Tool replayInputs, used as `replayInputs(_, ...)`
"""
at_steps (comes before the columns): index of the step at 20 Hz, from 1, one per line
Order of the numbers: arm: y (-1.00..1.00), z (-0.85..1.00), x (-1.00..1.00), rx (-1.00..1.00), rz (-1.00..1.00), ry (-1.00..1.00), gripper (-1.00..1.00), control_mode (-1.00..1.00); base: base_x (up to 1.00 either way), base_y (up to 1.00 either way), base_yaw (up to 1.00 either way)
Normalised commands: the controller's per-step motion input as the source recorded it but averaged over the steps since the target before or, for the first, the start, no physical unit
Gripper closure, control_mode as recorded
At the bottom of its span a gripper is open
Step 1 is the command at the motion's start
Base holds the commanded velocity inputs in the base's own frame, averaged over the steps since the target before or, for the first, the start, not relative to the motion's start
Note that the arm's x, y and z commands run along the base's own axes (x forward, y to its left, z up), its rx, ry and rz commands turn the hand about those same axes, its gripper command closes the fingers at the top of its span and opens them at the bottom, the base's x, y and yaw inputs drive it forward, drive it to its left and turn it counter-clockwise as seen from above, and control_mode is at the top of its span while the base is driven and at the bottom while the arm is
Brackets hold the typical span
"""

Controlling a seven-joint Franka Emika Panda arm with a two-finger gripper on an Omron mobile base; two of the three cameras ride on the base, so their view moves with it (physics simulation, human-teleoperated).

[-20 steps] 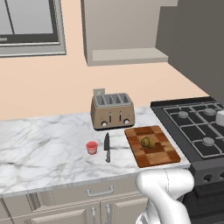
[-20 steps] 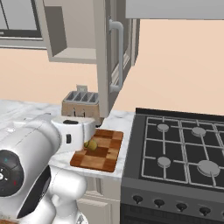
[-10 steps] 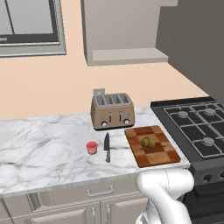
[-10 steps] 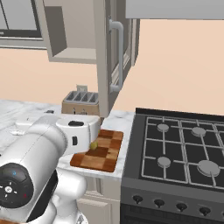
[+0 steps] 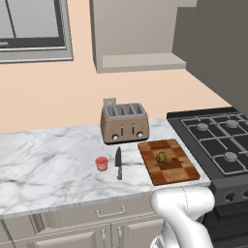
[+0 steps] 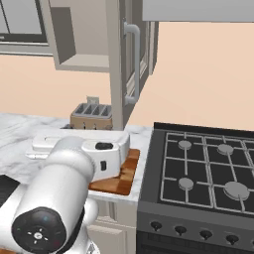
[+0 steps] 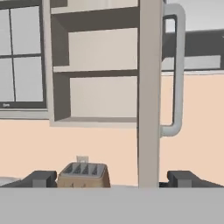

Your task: Pick the bread, place it on the cutting board, pick the jam, place it on the counter, and close the cabinet.

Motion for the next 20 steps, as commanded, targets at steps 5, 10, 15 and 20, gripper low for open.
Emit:
replayInputs(5,-0.18,0.0,0.0,0.0,0.0,-0.13,-1.0,-1.0,0.0,0.0,0.0)
replayInputs(10,-0.2,0.0,0.0,0.0,0.0,-0.08,-1.0,-1.0,0.0,0.0,0.0)
replayInputs(15,-0.15,0.0,0.01,0.0,0.0,-0.03,-1.0,-1.0,0.0,0.0,0.0)
replayInputs(20,-0.12,0.0,0.18,0.0,0.03,0.0,-1.0,-1.0,0.0,0.0,0.0)
